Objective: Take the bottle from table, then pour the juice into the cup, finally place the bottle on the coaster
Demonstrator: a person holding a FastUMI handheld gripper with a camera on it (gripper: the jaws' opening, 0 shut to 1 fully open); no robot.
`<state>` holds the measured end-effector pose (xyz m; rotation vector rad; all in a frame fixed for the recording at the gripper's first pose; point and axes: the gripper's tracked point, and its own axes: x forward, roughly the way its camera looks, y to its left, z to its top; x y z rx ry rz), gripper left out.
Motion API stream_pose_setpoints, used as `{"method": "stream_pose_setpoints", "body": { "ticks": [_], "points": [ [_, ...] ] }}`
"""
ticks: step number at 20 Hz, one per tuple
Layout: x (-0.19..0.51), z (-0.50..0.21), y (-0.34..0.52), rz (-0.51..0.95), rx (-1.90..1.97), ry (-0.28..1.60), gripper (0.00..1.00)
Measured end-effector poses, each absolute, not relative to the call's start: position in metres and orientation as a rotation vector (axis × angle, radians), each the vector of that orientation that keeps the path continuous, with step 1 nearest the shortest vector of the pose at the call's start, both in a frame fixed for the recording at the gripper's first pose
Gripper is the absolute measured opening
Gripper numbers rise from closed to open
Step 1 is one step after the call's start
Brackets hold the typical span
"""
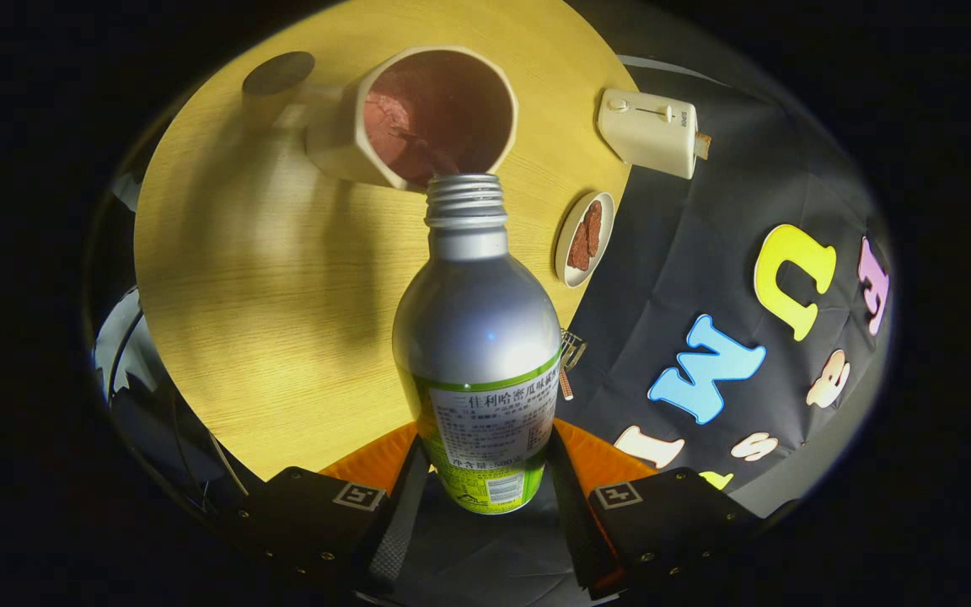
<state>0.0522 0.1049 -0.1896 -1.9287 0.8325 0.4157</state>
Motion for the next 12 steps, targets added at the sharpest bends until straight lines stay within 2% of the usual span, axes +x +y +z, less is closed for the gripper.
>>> {"method": "stream_pose_setpoints", "body": {
  "ticks": [12],
  "points": [
    [0.059, -0.179, 0.118, 0.440, -2.016, 0.844, 0.75]
  ]
}}
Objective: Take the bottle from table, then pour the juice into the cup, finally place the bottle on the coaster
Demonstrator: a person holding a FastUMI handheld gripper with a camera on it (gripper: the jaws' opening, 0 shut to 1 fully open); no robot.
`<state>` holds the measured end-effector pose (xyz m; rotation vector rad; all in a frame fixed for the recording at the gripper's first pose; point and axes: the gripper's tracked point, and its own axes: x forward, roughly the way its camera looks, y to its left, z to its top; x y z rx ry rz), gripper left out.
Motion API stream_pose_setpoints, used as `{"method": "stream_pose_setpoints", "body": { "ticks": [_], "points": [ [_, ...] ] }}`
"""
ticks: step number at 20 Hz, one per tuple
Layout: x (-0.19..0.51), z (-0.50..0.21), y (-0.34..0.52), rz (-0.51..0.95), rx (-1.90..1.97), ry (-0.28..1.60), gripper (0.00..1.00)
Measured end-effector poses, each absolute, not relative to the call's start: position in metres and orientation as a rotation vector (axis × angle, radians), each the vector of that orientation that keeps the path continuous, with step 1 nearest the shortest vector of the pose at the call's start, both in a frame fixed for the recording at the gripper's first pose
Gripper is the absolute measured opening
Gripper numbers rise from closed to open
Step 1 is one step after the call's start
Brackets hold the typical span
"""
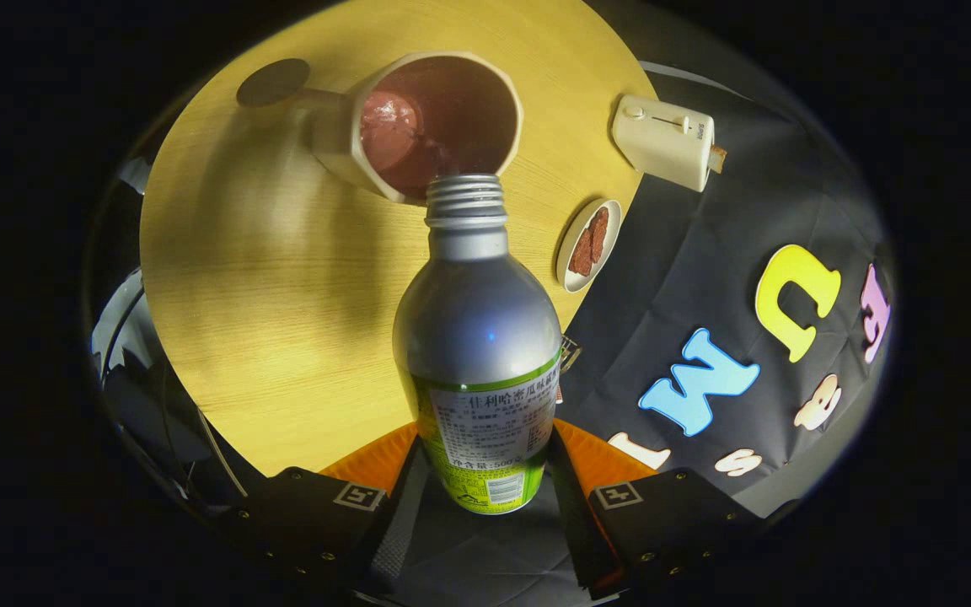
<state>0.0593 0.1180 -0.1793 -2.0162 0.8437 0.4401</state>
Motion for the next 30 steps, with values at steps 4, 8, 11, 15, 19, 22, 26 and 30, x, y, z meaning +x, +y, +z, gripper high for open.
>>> {"method": "stream_pose_setpoints", "body": {
  "ticks": [4, 8, 11, 15, 19, 22, 26, 30],
  "points": [
    [0.059, -0.177, 0.119, 0.440, -2.050, 0.856, 0.75],
    [0.061, -0.172, 0.120, 0.441, -2.084, 0.864, 0.75],
    [0.061, -0.168, 0.122, 0.440, -2.105, 0.862, 0.75],
    [0.063, -0.164, 0.127, 0.444, -2.124, 0.853, 0.75],
    [0.065, -0.163, 0.128, 0.446, -2.149, 0.856, 0.75],
    [0.063, -0.161, 0.128, 0.443, -2.161, 0.863, 0.75],
    [0.065, -0.158, 0.132, 0.437, -2.181, 0.854, 0.75],
    [0.067, -0.154, 0.136, 0.429, -2.210, 0.846, 0.75]
  ]
}}
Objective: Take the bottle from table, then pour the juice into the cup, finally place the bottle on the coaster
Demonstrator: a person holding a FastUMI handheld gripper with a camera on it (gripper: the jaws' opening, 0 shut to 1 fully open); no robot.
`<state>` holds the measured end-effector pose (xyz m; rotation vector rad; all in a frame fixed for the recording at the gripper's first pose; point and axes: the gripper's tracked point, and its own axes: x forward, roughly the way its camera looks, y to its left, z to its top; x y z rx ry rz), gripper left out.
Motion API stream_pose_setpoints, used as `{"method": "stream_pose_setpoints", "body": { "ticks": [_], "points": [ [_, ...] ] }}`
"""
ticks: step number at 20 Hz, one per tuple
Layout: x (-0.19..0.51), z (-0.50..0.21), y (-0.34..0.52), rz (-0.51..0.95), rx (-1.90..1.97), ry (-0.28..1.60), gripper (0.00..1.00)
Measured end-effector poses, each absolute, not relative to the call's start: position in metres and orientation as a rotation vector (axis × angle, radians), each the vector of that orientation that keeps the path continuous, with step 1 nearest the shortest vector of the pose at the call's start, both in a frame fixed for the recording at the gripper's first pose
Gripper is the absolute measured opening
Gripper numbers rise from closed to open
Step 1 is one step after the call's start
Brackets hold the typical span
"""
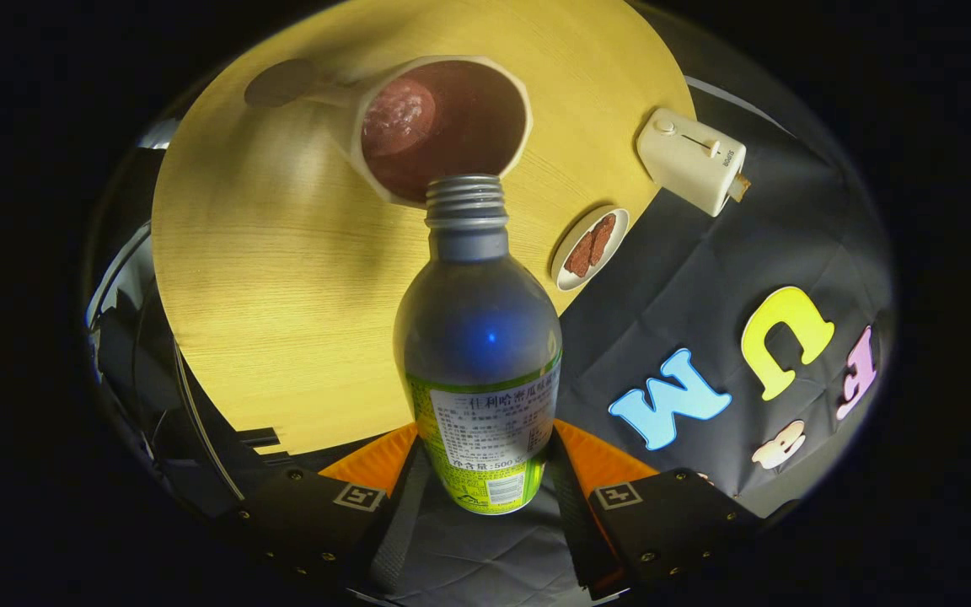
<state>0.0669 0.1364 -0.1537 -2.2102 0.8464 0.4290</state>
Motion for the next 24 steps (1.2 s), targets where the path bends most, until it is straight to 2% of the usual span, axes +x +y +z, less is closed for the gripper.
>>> {"method": "stream_pose_setpoints", "body": {
  "ticks": [11, 24],
  "points": [
    [0.070, -0.159, 0.137, 0.440, -2.199, 0.843, 0.75],
    [0.047, -0.208, 0.118, 0.560, -1.714, 0.860, 0.75]
  ]
}}
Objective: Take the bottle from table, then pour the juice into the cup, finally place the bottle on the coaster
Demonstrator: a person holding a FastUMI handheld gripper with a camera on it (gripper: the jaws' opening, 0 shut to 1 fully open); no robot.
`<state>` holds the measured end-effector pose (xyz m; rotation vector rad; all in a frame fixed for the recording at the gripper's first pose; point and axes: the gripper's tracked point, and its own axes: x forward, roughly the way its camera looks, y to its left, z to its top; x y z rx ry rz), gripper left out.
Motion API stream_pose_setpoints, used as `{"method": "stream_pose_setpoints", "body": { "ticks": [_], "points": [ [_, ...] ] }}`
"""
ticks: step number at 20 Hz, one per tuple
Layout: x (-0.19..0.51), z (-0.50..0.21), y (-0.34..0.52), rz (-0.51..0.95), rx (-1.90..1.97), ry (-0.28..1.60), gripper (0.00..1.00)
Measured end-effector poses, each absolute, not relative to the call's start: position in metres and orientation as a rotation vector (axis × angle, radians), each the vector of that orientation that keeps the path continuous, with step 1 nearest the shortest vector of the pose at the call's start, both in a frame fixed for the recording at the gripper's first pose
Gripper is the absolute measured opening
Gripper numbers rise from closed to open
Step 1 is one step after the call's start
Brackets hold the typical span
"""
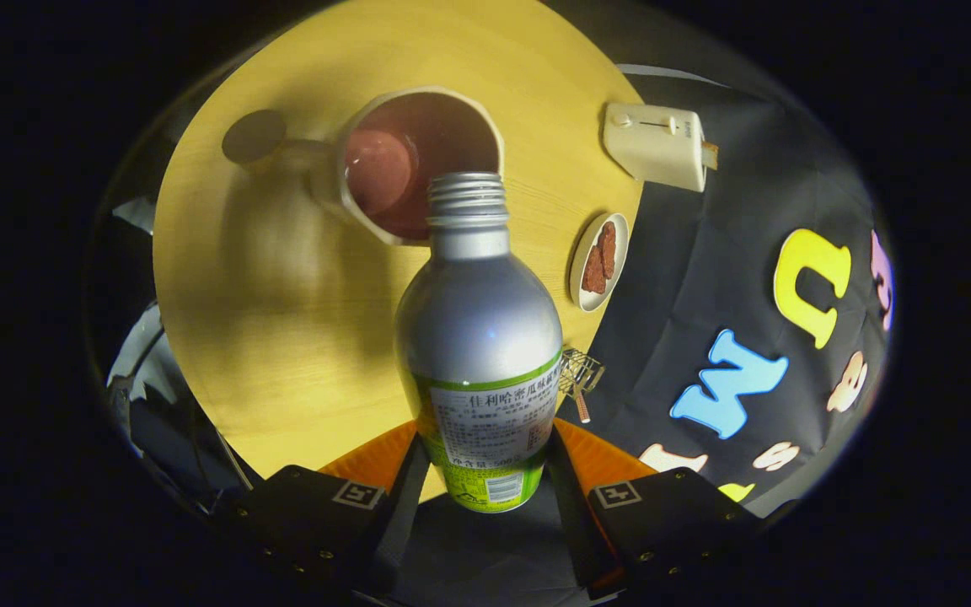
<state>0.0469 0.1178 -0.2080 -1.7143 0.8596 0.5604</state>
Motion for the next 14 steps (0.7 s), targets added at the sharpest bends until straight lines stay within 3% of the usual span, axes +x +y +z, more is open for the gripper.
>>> {"method": "stream_pose_setpoints", "body": {
  "ticks": [14],
  "points": [
    [0.010, -0.250, 0.110, 0.665, -1.060, 0.831, 0.76]
  ]
}}
